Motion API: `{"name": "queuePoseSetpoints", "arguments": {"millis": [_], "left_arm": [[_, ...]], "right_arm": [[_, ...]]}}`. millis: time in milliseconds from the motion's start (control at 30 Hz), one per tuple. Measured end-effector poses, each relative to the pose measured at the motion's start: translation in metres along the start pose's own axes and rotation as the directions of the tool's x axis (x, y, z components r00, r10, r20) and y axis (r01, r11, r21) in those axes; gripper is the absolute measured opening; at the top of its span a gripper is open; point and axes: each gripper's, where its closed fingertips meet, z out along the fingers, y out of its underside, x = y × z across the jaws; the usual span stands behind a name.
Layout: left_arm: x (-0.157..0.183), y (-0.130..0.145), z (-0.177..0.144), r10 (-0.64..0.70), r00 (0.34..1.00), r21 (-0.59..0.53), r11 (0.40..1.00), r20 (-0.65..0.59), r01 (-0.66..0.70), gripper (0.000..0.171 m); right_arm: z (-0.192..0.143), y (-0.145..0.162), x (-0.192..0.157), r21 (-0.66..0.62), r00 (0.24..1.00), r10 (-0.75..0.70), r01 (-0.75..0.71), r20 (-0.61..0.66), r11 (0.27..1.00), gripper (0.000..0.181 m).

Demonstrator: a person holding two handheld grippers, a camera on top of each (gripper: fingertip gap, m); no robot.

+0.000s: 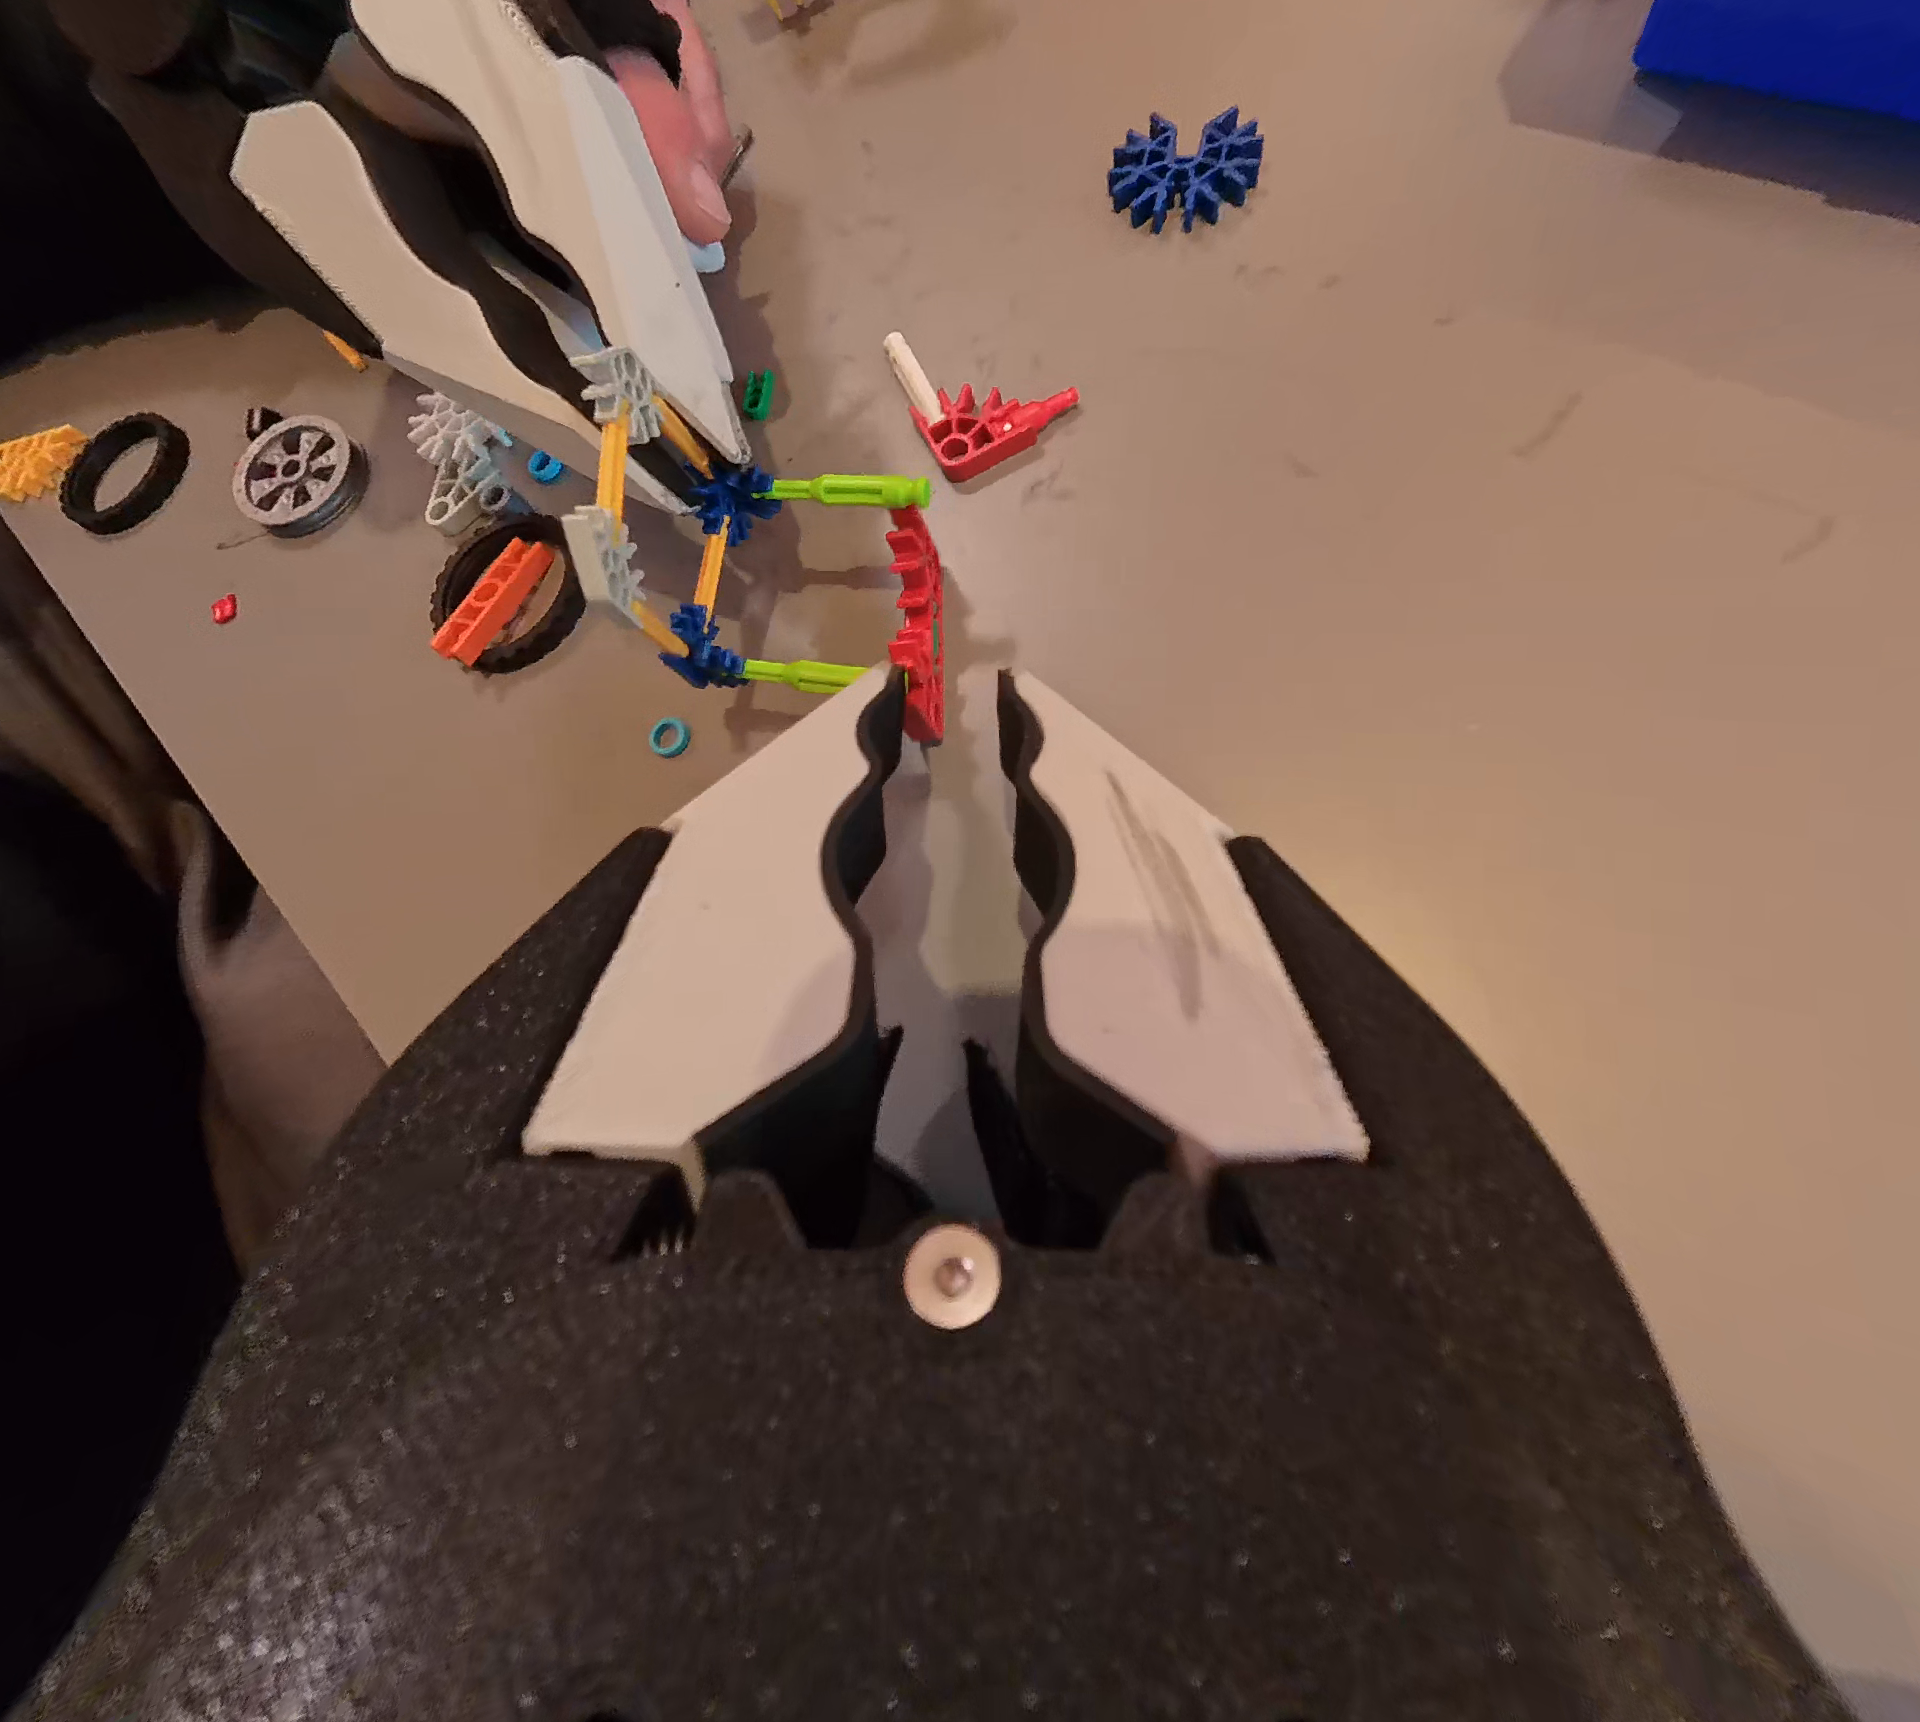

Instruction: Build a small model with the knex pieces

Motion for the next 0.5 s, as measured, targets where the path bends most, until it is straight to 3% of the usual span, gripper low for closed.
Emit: {"name": "queuePoseSetpoints", "arguments": {"millis": [500], "left_arm": [[-0.0059,-0.0046,-0.0021,0.001,0.999,0.022,1.000,0.037,-0.001,0.006]], "right_arm": [[0.0003,-0.0016,0.0001,0.014,0.998,0.057,-0.057,0.027,0.998,0.012]]}}
